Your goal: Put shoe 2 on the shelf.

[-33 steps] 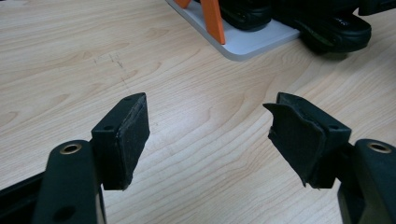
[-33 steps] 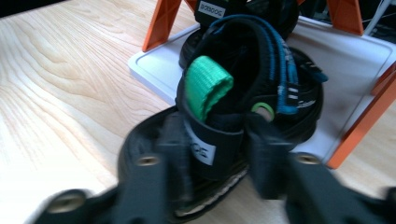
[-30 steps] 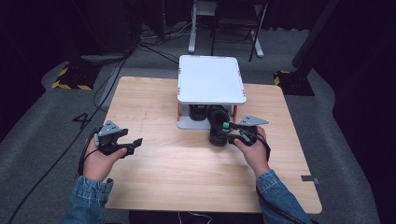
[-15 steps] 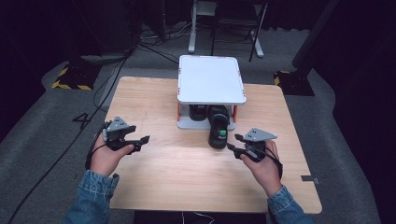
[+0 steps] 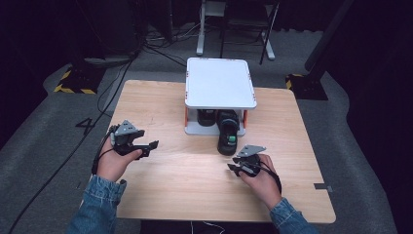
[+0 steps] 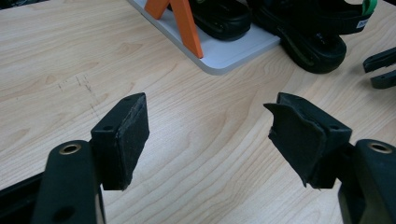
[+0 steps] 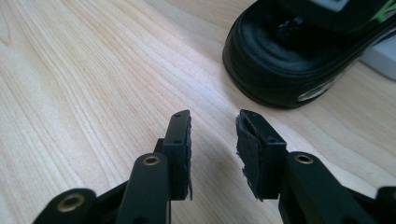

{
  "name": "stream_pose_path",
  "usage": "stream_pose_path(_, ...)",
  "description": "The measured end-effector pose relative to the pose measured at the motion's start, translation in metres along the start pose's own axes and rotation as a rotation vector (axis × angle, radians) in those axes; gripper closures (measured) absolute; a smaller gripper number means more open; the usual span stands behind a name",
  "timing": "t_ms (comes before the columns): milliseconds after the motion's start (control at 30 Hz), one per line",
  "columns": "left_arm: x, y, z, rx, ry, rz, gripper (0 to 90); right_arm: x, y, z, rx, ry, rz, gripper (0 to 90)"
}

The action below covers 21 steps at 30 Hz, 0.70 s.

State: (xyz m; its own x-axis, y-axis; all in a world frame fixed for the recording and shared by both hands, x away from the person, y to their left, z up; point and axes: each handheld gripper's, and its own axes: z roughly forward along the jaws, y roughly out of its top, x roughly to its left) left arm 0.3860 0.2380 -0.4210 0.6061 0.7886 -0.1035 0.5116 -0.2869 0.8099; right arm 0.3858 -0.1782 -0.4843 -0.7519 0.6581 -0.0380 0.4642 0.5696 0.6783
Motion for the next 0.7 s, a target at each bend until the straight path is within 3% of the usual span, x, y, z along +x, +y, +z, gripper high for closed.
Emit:
stream_pose_path(167,0.0,-0.001,-0.003,-0.006,0.003,-0.002,28.4,0.001,0.001,0.011,-0.002,0.014,0.01,63.1)
stream_pose_path(333,0.0,-0.003,-0.006,-0.012,0.008,-0.006,28.5,-0.003,0.006,0.016,-0.018,-0.027,-0.005,62.0)
stream_pose_path(433,0.001,-0.005,-0.008,-0.01,0.011,-0.01,28.5,-0.01,0.008,0.016,-0.022,-0.018,0.016,67.5)
stream_pose_path(633,0.001,-0.005,-0.008,-0.005,0.016,-0.007,28.5,-0.019,0.017,0.005,-0.105,-0.083,-0.007,72.3)
stream_pose_path(700,0.0,-0.005,-0.006,0.002,0.013,-0.004,28.5,-0.024,0.023,0.004,-0.105,-0.094,-0.01,72.5)
